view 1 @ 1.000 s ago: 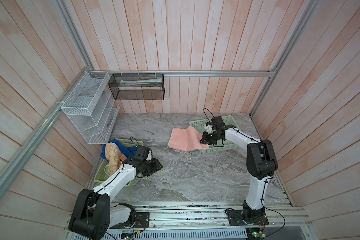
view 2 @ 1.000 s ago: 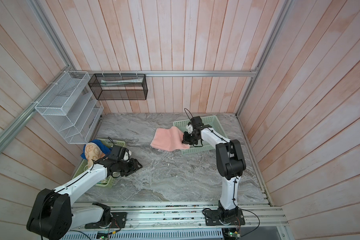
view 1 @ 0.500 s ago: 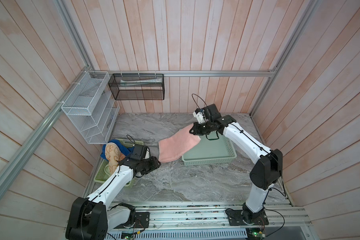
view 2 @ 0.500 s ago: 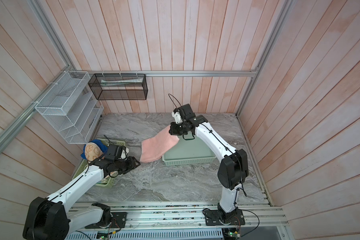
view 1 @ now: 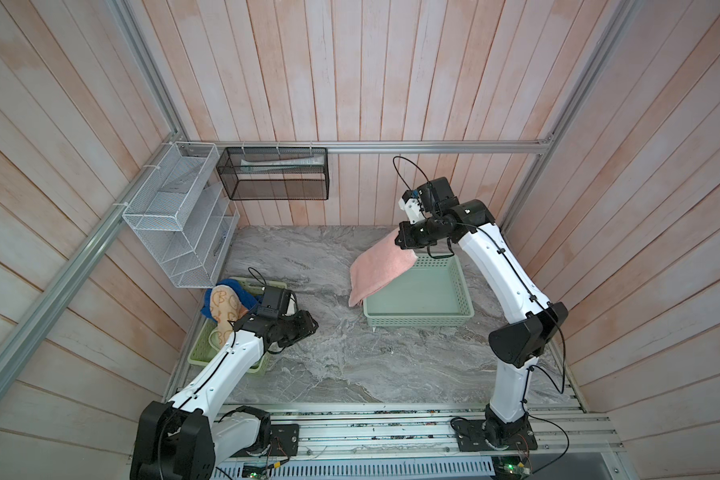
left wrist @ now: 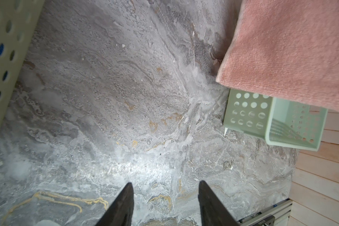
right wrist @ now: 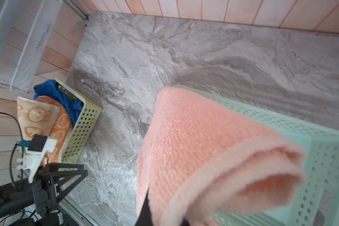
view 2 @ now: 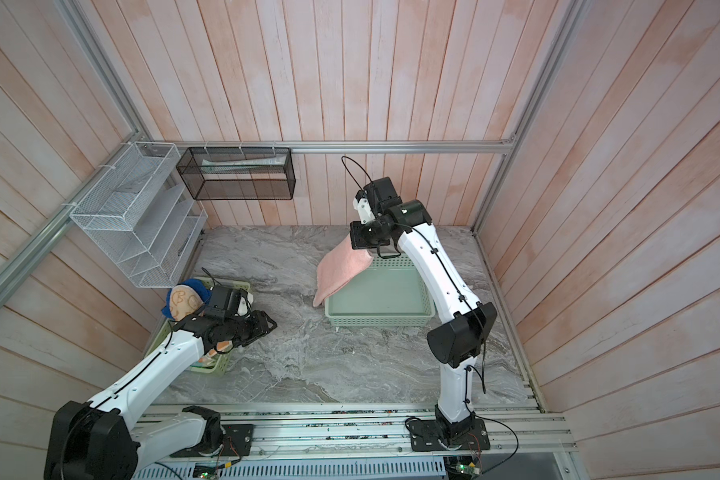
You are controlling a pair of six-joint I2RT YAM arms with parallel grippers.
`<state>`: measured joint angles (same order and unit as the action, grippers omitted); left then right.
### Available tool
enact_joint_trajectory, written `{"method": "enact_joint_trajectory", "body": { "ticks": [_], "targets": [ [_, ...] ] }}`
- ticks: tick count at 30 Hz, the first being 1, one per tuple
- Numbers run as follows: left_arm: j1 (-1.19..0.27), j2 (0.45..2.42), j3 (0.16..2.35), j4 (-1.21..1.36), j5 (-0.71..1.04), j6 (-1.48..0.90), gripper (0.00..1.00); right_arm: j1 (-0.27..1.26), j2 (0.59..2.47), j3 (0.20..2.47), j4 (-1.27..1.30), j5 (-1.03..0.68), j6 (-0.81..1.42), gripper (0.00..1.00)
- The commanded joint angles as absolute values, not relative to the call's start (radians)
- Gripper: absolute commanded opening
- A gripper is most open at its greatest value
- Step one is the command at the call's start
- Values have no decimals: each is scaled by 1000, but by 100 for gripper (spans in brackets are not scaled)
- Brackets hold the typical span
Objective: Fold and stack the towels
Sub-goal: 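Carry the pink towel with the right gripper over the empty green basket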
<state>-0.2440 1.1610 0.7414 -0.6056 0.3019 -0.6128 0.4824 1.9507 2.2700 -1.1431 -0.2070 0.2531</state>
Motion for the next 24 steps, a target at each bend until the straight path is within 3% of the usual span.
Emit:
{"method": "enact_joint_trajectory", "body": {
  "ticks": [1, 24],
  "targets": [
    [-236, 1149, 774, -629, 282, -589, 55, 461, 1951, 2341, -1195, -166, 232, 0],
    [-232, 1191, 776, -595, 307, -594, 54, 379, 1865, 2319, -1167, -147, 199, 0]
  ]
}}
